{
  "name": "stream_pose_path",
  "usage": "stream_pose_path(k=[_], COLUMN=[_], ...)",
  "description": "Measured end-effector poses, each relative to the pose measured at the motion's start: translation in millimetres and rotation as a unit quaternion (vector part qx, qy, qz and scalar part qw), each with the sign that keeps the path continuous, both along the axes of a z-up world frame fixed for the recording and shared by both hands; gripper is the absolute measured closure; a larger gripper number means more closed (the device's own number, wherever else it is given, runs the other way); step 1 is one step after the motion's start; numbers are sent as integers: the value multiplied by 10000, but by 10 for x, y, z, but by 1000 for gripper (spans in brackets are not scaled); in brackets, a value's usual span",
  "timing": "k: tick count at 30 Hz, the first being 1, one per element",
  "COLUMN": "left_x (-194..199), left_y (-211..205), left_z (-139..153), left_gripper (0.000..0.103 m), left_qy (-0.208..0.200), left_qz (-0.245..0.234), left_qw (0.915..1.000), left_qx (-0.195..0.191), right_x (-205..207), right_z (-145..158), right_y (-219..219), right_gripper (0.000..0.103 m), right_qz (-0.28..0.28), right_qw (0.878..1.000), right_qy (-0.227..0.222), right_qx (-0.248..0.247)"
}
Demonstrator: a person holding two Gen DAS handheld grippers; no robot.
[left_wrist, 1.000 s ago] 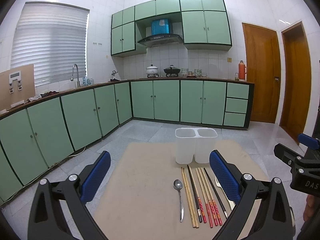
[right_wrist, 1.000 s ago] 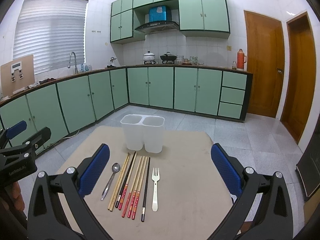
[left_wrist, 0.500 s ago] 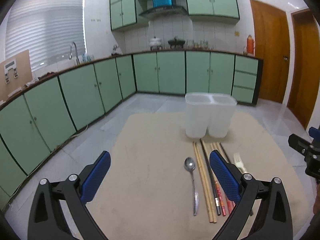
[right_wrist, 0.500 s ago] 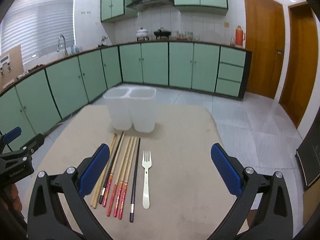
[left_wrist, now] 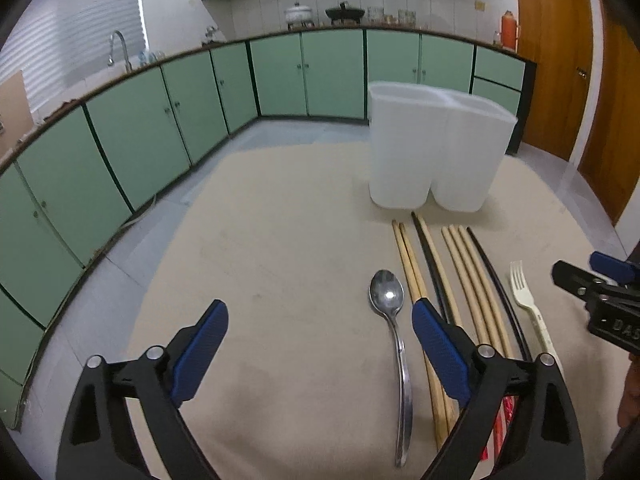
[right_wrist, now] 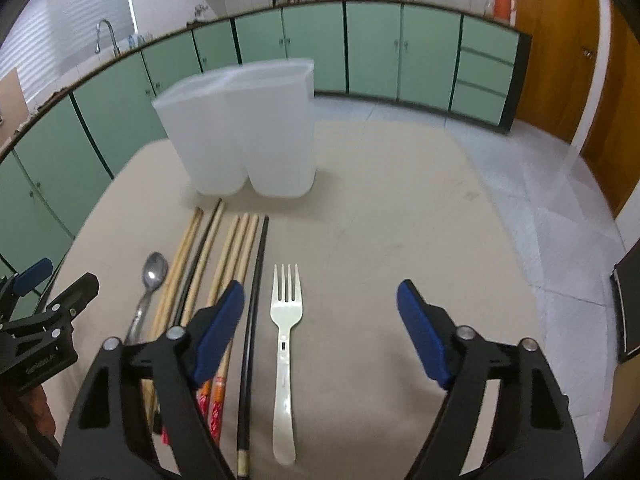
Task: Organize utensils
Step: 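Close the right gripper on the white fork while the left gripper closes on the steel spoon, then lift the fork with the right gripper while the left gripper lifts the spoon toward the holder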
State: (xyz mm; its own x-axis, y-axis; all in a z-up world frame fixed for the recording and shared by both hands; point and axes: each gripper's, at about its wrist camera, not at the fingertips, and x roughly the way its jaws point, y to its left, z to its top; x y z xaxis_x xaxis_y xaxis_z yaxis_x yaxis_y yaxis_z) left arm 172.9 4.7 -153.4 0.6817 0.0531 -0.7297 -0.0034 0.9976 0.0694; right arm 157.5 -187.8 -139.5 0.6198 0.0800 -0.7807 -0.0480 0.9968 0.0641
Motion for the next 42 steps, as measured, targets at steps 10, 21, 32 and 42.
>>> stream_pose_path(k=[10,21,32,42], left_x=[219,411,572,596], left_y=[-39,-46,-93,-96], left_z=[-249,-377,-425,-432], left_gripper=[21,21,21,21], left_qy=[353,609,748,778], left_qz=[-46,-70,-37,-36], left_qw=[9991,9976,9967,9963], left_qx=[-209,-328,-322,-356], right_x=[348,433,414,444], right_z=[-364,-402,-392,-401], right_y=[102,197,131,153], right_gripper=[51,75,75,75], right_qz=[126,199,215,233], right_qw=[9983,9979,9982,9981], right_qy=[576,562,538,544], right_qx=[-1,-243,-163,-156])
